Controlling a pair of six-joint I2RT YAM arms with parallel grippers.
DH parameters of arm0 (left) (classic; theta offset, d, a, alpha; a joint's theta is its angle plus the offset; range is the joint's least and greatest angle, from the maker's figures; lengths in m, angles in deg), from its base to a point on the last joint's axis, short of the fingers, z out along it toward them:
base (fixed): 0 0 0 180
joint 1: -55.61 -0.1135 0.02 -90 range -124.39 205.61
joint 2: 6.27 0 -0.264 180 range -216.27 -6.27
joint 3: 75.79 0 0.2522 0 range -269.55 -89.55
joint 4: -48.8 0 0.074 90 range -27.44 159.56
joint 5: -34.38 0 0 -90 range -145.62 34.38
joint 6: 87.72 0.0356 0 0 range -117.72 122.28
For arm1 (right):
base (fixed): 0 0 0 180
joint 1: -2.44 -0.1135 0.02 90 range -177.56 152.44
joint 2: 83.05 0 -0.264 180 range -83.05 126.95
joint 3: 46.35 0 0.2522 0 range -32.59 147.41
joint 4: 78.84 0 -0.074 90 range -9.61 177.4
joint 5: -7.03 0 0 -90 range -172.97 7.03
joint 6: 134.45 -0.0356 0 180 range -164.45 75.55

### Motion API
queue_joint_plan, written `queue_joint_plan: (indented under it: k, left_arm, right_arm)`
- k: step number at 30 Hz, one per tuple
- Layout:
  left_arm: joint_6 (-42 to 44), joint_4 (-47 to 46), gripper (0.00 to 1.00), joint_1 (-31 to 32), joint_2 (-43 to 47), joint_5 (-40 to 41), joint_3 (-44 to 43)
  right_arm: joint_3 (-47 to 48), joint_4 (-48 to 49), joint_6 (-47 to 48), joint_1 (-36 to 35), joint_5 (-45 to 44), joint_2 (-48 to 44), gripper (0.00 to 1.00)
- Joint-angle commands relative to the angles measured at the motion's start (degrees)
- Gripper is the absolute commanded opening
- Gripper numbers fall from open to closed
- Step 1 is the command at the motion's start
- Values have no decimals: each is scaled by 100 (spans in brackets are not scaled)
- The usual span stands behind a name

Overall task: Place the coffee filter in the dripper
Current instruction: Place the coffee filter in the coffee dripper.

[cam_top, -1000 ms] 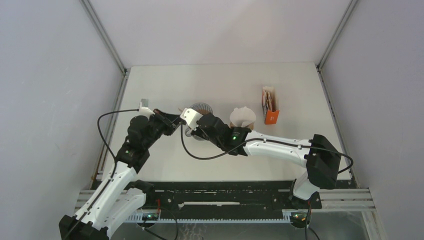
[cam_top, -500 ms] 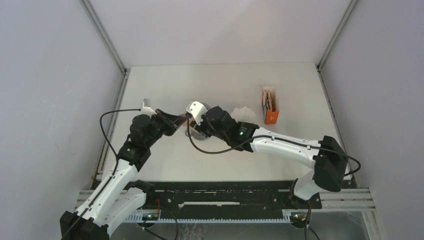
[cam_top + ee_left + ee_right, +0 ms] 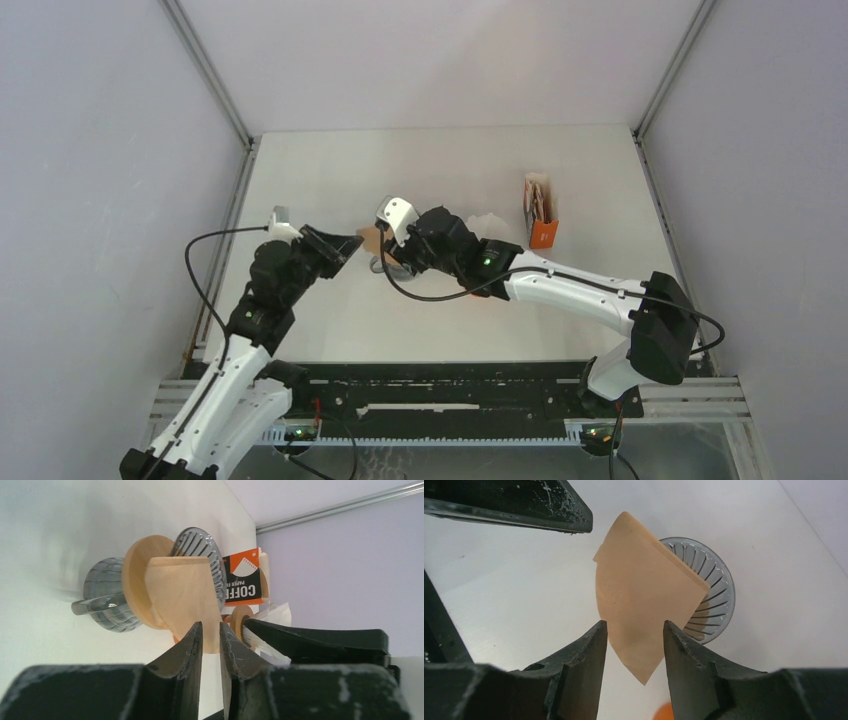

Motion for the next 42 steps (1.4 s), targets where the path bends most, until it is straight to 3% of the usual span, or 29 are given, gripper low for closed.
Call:
queue_joint_plan:
  k: [1,8,16,23,29,42]
  left_arm:
    - [56,-767,24,-296,175,-320,694]
    - [-505,-2943,30,-734,229,-989,2032]
    - [-518,-4427,35,-829,-401,-1303,2430]
    - [-772,-5136,35,-986,-714,-1434,2651]
    - [-787,-5216,34,-1092,-784,-1403,2718]
    - [-1167,-6521,33,-1098,-1750,-1773,2679]
  right_arm:
    - [352,-182,-268,86,321,-55,54]
    - [446,-272,-489,152,488,-96,54]
    - [447,-316,-559,208,559,-132,54]
    - [451,-335,-552,215,536,-164,54]
    - [452,-328,-548,222,524,-184,54]
    - [448,-319,-515,225,484,-167,54]
